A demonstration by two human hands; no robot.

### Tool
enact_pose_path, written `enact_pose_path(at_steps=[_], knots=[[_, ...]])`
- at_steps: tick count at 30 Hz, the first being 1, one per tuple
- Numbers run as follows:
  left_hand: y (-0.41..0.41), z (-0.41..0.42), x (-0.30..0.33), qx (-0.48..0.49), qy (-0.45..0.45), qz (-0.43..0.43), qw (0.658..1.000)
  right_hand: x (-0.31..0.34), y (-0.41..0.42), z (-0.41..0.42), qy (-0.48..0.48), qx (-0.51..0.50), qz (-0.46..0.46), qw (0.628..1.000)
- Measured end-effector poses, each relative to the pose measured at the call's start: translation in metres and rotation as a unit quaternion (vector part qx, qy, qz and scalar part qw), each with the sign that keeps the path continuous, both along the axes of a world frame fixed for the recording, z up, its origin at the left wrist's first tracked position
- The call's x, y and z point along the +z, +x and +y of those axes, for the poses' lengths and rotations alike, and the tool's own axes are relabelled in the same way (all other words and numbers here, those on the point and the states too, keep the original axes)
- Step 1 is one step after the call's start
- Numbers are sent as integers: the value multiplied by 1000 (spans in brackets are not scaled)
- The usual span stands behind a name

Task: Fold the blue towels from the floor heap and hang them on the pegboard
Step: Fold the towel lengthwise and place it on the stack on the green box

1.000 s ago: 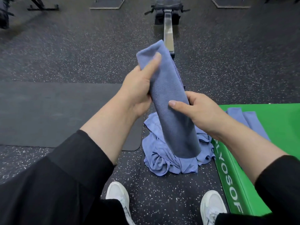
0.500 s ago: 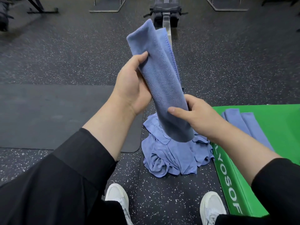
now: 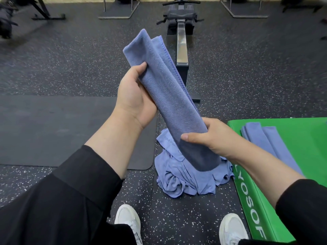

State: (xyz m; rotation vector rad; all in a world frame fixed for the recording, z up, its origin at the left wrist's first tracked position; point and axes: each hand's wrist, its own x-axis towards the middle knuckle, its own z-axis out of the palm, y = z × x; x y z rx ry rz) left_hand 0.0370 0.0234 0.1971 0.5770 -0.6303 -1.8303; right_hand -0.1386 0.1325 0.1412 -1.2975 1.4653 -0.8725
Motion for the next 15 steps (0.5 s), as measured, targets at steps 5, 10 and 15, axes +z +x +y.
enact_pose_path(at_steps=[5,10,15], knots=[[4,-1,-3,15,23,-14,1000,-3,-3,3,33,16,-44,998],[5,-10,-9,77,46,-67,994,0,-8,7,50,12,-23,998],[-10,-10,-13,106,42,-110,987,17,-45,24,77,10,38,996]])
